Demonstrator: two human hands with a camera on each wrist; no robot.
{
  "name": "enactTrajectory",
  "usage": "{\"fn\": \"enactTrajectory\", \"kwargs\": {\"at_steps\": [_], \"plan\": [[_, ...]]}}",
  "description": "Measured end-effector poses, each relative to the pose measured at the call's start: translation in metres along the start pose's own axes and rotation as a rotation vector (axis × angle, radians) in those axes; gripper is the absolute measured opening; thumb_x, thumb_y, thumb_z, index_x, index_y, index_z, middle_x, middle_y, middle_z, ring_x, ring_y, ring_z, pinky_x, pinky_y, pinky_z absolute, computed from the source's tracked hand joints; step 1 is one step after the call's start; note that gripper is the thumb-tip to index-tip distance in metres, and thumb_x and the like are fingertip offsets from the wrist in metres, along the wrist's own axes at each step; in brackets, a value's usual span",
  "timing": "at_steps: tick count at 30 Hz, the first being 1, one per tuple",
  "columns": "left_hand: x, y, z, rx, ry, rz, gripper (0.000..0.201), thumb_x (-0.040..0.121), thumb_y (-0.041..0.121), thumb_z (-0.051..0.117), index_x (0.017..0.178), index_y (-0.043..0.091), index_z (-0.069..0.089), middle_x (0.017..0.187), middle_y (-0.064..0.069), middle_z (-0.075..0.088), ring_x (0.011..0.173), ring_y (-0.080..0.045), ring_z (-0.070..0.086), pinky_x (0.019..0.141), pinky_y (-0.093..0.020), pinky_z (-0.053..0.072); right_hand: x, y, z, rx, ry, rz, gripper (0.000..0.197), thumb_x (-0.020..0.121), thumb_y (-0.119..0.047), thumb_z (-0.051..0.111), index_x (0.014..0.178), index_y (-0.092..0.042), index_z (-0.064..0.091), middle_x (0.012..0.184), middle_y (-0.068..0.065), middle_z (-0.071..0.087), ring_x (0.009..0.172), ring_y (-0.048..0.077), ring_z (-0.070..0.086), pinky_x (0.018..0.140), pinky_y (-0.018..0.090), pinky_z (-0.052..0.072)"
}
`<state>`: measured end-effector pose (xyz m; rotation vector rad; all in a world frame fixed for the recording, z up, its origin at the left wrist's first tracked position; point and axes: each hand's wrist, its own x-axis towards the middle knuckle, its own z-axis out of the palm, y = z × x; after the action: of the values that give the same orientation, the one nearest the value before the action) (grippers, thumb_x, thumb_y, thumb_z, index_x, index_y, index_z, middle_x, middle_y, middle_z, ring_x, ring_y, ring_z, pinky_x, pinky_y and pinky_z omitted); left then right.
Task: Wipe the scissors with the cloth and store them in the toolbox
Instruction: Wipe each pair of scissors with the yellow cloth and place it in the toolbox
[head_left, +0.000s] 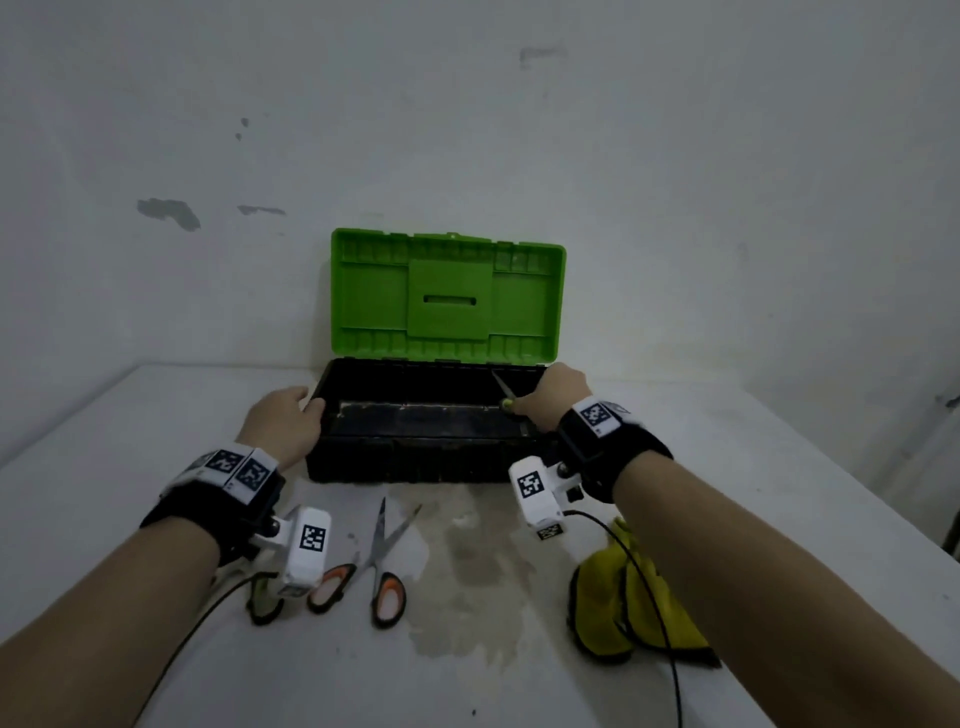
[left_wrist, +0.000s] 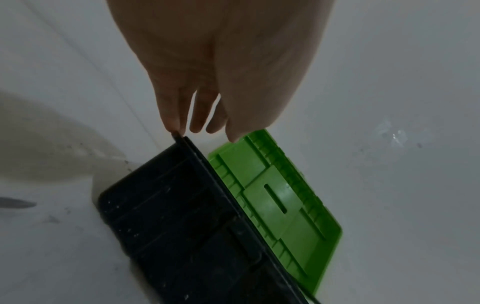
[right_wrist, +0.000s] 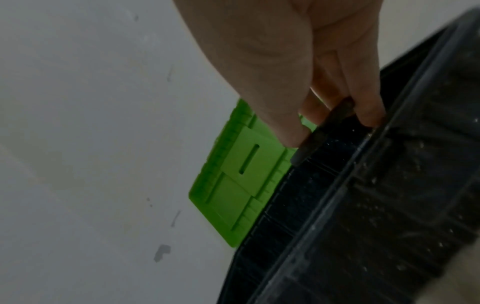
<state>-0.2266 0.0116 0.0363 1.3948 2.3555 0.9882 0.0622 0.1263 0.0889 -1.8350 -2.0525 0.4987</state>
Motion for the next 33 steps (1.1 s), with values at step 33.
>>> {"fn": "enactTrajectory", "kwargs": {"at_steps": [33], "plan": [[-0.022, -0.030, -0.003, -0.300, -0.054, -0.090, 0.037, 0.097, 0.020, 0.060, 0.131, 0.005, 0.060, 0.121, -0.015, 0.065, 0.107, -0.031, 0.062, 0.099, -0.043, 0.050, -0.028, 0.022, 0.014, 0.019, 0.000, -0.115, 0.027, 0.081, -0.039, 0.064, 0.077, -0.014, 0.070, 0.081, 0.008, 0.069, 0.078, 0.027, 0.065, 0.068, 0.027, 0.049]]}}
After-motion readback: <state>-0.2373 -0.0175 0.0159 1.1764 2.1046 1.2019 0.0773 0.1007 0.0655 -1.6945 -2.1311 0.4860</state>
